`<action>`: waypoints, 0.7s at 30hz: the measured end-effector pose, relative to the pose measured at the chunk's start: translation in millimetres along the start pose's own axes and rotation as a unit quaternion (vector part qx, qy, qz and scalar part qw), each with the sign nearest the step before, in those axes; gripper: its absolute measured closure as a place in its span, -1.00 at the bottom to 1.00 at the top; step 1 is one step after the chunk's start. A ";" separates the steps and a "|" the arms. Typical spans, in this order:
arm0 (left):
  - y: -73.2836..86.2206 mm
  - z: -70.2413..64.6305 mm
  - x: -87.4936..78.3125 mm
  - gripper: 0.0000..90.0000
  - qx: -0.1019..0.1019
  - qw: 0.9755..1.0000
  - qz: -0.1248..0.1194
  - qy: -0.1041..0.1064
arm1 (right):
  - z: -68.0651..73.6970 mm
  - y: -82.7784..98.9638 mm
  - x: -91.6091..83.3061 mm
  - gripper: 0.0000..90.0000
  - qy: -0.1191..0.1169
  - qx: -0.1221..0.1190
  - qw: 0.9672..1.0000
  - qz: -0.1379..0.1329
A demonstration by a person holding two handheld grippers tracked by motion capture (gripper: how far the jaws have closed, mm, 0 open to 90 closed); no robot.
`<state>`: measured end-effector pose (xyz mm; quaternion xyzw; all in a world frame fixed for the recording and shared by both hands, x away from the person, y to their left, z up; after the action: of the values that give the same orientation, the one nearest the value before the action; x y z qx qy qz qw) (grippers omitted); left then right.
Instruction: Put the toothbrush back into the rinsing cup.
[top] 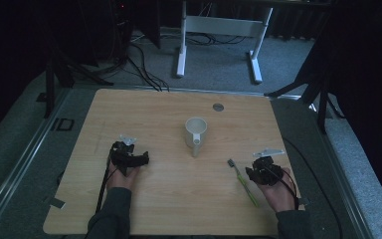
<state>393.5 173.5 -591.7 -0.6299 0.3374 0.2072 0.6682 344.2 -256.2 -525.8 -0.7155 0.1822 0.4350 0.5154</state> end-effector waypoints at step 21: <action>-0.4 -1.4 0.4 -0.74 0.002 1.000 0.000 0.001 | 4.4 -9.6 4.8 0.70 -0.016 -0.014 0.999 0.044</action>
<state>393.7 172.0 -591.7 -0.6285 0.3387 0.2054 0.6694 351.8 -247.5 -524.5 -0.7071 0.1991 0.4709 0.4885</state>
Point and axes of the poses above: each handheld gripper's, and its own axes: x roughly forward along the jaws, y roughly out of its underside, z roughly to its left, the point moved 4 cm from there along x, roughly forward along the jaws, and after that the axes turned 1 degree about y, right-handed, at the moved point
